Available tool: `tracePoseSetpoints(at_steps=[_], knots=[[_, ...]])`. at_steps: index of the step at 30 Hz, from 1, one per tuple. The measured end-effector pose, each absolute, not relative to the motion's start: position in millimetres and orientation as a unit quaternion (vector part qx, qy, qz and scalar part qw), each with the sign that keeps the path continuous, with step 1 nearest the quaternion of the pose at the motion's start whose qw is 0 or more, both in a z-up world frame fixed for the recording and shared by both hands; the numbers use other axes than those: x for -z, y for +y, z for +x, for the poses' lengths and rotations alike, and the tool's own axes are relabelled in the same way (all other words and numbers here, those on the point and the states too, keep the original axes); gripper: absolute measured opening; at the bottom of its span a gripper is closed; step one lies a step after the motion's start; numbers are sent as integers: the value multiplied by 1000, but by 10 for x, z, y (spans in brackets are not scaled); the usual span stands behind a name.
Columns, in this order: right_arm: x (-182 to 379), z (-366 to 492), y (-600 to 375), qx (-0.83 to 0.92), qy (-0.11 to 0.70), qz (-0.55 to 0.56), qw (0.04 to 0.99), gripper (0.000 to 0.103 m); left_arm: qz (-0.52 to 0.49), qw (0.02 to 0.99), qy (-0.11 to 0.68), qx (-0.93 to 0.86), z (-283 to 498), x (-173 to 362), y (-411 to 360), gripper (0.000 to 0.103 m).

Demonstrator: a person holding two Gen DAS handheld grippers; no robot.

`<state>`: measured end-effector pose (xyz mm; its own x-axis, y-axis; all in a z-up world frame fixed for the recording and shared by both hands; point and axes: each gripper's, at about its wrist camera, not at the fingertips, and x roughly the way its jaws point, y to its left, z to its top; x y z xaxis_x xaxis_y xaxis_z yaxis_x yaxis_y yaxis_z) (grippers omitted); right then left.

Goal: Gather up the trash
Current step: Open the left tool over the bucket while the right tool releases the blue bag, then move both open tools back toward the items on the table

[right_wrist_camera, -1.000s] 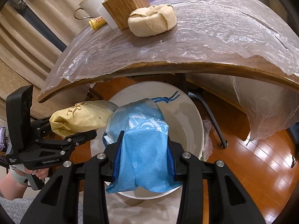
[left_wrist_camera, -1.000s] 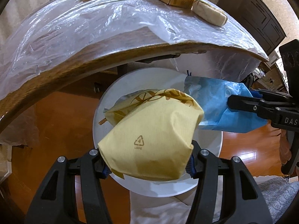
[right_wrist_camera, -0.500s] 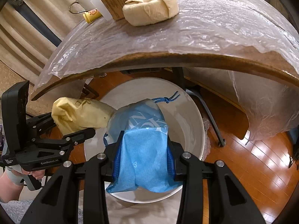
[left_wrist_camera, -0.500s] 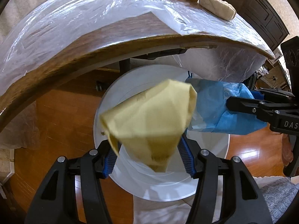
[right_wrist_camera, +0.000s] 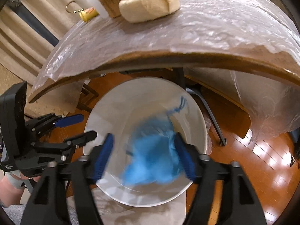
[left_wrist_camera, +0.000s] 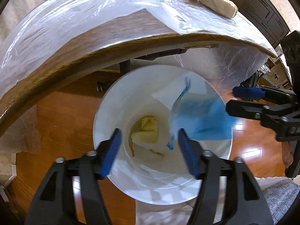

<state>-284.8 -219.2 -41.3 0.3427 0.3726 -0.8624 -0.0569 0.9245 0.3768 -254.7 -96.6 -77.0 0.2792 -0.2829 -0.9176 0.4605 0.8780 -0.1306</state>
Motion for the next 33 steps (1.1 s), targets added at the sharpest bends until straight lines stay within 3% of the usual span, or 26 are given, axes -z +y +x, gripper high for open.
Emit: tracePoseSetpoints(at_steps=[10, 14, 15, 16, 18, 19, 21, 28, 33], knots=[[227, -2935, -2206, -130, 553, 111, 815, 73, 78, 796, 554, 233, -2562, 680, -944, 73], [-174, -3159, -2259, -131, 515, 79, 843, 73, 80, 814, 522, 244, -2734, 281, -846, 73], [-331, -3218, -2271, -127, 495, 68, 857, 76, 74, 822, 506, 251, -2780, 113, -805, 73], [-525, -3286, -2284, -117, 463, 54, 877, 87, 68, 829, 492, 256, -2800, -20, -783, 74], [-806, -3379, -2299, -102, 398, 33, 911, 99, 45, 851, 450, 266, -2831, -355, -703, 93], [-947, -3406, -2304, -96, 354, 24, 930, 99, 29, 869, 416, 267, -2833, -542, -655, 102], [-1056, -3344, -2304, -85, 319, 16, 944, 99, 6, 896, 362, 257, -2774, -783, -596, 102], [-849, -2781, -2265, -79, 364, 38, 927, 99, -36, 892, 385, 235, -2018, -840, -727, 102], [-694, -2670, -2120, -74, 375, 31, 924, 99, -3, 896, 386, 220, -1766, -738, -842, 102]])
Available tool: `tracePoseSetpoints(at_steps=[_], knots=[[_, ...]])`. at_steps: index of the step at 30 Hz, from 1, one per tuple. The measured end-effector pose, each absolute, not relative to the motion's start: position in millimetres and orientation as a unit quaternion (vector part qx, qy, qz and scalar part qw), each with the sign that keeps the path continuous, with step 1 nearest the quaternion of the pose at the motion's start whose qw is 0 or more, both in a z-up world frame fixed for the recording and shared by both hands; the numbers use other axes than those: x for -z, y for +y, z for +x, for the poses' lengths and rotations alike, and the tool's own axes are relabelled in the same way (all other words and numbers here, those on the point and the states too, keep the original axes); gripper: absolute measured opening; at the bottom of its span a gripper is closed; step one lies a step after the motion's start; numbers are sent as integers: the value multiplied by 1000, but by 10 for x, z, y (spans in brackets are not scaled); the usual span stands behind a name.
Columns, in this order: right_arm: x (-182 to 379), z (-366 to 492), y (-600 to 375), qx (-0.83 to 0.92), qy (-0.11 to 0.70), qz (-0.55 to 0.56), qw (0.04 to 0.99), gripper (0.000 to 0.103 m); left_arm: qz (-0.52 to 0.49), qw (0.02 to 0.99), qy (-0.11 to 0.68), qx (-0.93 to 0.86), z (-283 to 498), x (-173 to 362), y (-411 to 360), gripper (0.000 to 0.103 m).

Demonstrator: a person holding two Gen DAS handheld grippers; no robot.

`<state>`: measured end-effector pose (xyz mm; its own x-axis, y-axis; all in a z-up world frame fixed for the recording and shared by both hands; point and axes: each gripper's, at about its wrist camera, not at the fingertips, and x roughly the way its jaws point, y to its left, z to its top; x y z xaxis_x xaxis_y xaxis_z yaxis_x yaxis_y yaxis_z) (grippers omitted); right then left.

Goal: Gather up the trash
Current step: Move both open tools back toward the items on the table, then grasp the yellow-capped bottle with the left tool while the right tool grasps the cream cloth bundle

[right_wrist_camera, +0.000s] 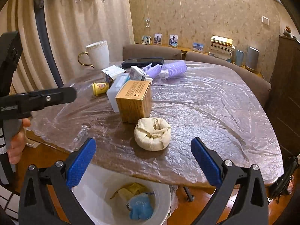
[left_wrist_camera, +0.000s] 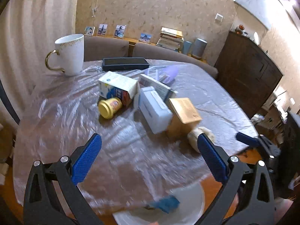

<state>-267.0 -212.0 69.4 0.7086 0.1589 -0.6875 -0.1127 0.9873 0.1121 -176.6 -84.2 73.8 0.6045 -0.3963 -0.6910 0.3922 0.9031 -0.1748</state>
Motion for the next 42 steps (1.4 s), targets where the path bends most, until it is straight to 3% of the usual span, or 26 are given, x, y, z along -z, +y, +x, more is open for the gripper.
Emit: tracePoseSetpoints(at_steps=[10, 12, 15, 28, 32, 35, 42], knots=[[-471, -2363, -2091, -66, 394, 38, 916, 95, 35, 887, 422, 184, -1094, -392, -720, 101], [-440, -2317, -2088, -63, 398, 36, 914, 93, 45, 881, 431, 191, -996, -327, -745, 95], [-400, -2268, -2096, -60, 403, 41, 912, 87, 60, 870, 444, 206, -887, -230, -805, 77], [-318, -2215, -2145, -64, 408, 57, 909, 71, 78, 862, 446, 227, -709, -145, -871, 62], [-309, -2215, -2131, -58, 406, 43, 911, 61, 108, 865, 438, 219, -723, -142, -909, 41], [-307, -2203, -2142, -57, 405, 40, 912, 53, 116, 863, 437, 224, -755, -154, -928, 39], [-331, -2194, -2235, -52, 398, 53, 914, 51, 106, 867, 432, 226, -820, -182, -932, 38]])
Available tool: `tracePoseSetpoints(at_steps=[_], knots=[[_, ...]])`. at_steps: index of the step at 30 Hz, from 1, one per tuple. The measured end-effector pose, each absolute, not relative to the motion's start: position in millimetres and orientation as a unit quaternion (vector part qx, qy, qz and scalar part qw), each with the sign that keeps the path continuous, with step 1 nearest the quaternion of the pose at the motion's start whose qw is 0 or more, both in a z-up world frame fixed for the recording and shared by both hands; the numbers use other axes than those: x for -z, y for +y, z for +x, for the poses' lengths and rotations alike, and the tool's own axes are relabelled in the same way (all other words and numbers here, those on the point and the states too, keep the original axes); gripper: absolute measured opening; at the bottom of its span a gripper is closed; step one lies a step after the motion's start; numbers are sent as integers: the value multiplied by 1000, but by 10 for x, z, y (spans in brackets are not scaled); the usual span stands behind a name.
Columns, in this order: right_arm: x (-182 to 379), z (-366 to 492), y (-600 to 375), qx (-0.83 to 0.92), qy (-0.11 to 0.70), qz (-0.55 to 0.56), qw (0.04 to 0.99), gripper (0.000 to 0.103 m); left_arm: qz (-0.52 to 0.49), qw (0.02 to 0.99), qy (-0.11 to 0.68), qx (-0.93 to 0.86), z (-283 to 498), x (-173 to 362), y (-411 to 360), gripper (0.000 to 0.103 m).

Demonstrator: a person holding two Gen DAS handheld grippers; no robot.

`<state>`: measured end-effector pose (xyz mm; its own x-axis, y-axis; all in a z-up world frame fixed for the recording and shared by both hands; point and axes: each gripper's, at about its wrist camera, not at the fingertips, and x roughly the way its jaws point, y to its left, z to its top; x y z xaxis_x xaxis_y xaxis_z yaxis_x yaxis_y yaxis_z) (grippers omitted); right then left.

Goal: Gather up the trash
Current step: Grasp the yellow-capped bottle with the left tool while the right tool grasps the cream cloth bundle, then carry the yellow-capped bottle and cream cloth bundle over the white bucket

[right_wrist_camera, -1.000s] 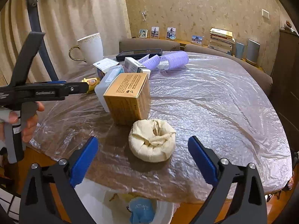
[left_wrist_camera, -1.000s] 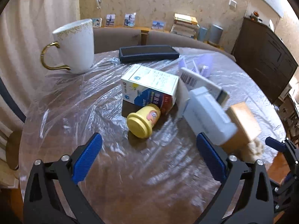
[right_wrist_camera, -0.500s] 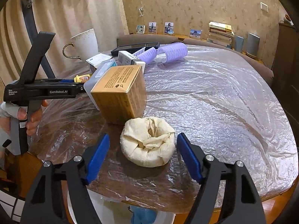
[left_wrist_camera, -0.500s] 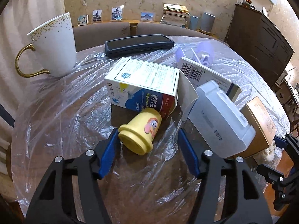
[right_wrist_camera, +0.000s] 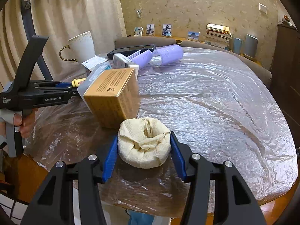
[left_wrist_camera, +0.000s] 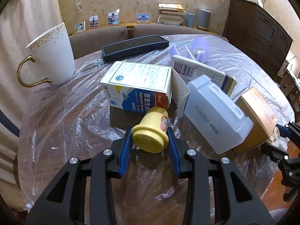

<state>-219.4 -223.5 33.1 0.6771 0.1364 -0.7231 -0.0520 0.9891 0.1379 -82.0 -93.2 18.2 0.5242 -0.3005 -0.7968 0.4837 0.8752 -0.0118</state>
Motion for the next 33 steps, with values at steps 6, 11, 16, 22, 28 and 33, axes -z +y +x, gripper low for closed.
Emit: tracePoseSetpoints(at_steps=[6, 11, 16, 22, 28, 33], knots=[[-387, -2224, -2339, -48, 393, 65, 916, 51, 77, 870, 430, 228, -934, -243, -856, 38], [-423, -2231, -2406, -51, 393, 76, 915, 51, 61, 875, 423, 229, -1054, -327, -802, 38], [-477, -2262, -2396, -59, 388, 76, 917, 51, 46, 879, 416, 228, -1151, -400, -754, 38], [-519, -2305, -2365, -69, 386, 78, 917, 51, 35, 880, 417, 226, -1295, -421, -731, 38], [-528, -2359, -2352, -78, 390, 85, 914, 51, 25, 880, 418, 222, -1479, -444, -719, 38], [-547, -2423, -2323, -86, 393, 84, 911, 51, 16, 880, 419, 221, -1616, -455, -705, 38]])
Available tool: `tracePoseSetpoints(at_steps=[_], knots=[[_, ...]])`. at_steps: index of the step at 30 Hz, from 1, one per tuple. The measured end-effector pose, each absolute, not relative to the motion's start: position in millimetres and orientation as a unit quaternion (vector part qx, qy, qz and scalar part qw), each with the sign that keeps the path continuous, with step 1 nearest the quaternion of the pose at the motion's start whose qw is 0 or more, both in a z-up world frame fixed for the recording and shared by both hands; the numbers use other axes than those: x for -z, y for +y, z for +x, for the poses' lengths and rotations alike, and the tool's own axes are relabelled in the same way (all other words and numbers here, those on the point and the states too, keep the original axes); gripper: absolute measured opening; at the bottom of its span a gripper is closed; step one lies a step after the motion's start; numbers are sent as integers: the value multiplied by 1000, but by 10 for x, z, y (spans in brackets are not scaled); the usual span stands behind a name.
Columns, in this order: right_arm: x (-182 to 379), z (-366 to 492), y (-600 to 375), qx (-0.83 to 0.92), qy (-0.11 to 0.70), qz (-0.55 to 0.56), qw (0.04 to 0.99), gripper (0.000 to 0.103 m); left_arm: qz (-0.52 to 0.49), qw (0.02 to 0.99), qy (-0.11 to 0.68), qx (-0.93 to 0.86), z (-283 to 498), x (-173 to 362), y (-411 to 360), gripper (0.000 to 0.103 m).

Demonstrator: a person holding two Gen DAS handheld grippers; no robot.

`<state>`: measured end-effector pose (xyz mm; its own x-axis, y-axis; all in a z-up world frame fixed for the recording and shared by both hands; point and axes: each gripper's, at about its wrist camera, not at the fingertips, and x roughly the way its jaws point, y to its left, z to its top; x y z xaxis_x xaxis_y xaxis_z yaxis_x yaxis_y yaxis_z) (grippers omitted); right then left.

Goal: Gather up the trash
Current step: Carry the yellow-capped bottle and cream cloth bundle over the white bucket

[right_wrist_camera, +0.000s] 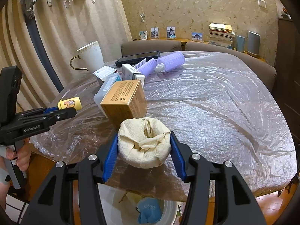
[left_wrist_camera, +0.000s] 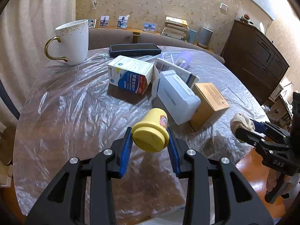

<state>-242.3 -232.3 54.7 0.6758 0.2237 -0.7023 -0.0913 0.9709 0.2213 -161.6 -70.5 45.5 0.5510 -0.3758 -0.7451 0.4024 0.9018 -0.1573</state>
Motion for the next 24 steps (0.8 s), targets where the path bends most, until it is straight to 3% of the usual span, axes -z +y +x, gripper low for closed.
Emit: tracePoseSetpoints(at_steps=[24], knots=[[-650, -2834, -2227, -122, 402, 79, 904, 51, 15, 875, 424, 231, -2302, -503, -668, 38]])
